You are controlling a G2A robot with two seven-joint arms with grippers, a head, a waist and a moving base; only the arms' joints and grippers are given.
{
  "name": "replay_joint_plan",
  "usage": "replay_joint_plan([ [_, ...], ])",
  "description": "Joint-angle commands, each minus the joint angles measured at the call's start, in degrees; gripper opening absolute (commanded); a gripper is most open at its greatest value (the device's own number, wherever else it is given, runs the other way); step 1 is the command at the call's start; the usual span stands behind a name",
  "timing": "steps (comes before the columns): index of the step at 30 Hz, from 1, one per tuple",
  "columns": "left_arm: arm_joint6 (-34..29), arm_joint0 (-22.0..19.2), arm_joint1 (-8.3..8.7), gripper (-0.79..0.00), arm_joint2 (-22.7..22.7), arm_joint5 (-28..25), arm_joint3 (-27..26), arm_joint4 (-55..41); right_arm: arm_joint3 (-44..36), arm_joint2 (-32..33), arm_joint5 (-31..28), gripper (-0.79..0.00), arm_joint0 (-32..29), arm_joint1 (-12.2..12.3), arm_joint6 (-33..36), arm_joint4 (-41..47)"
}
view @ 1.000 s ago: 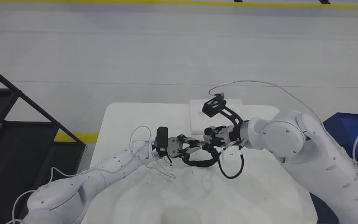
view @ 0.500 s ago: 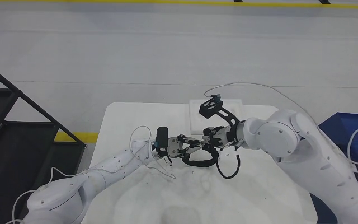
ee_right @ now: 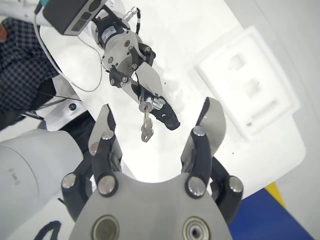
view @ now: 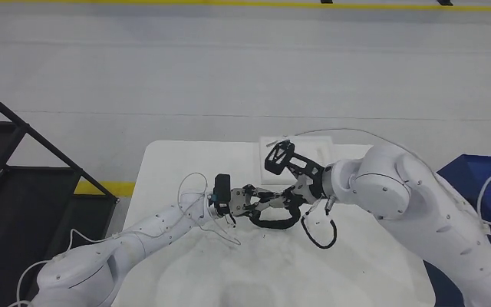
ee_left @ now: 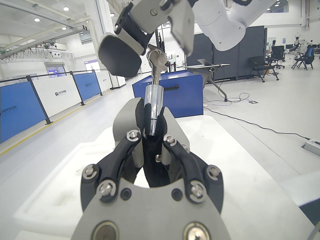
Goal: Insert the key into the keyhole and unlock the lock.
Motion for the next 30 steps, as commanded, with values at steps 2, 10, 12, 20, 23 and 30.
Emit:
replay_joint_plan([
  [2, 0.0, 0.0, 0.0, -0.785, 0.0, 0.0, 0.0, 0.0, 0.31, 1.83, -5.95, 0.0, -0.79, 0.52, -1.31, -0.17],
  [10, 0.0, 0.0, 0.0, -0.785, 0.0, 0.0, 0.0, 0.0, -1.77, 5.05, -15.87, 0.0, -4.34, 2.14, 1.54, 1.91],
  [12, 0.0, 0.0, 0.0, -0.785, 0.0, 0.0, 0.0, 0.0, -1.92, 5.44, -17.48, 0.0, -5.12, 2.39, 1.79, 3.75],
  [20, 0.0, 0.0, 0.0, -0.785, 0.0, 0.0, 0.0, 0.0, -1.88, 5.51, -17.77, 0.0, -5.29, 2.42, 1.67, 4.27],
  [23, 0.0, 0.0, 0.0, -0.785, 0.0, 0.0, 0.0, 0.0, -1.88, 5.51, -17.77, 0.0, -5.29, 2.42, 1.67, 4.27],
  [30, -3.05, 1.06, 0.13, -0.785, -1.1, -3.04, -3.4, -1.89, -2.86, 2.93, -20.73, 0.0, -4.96, 2.68, 0.49, -0.75],
])
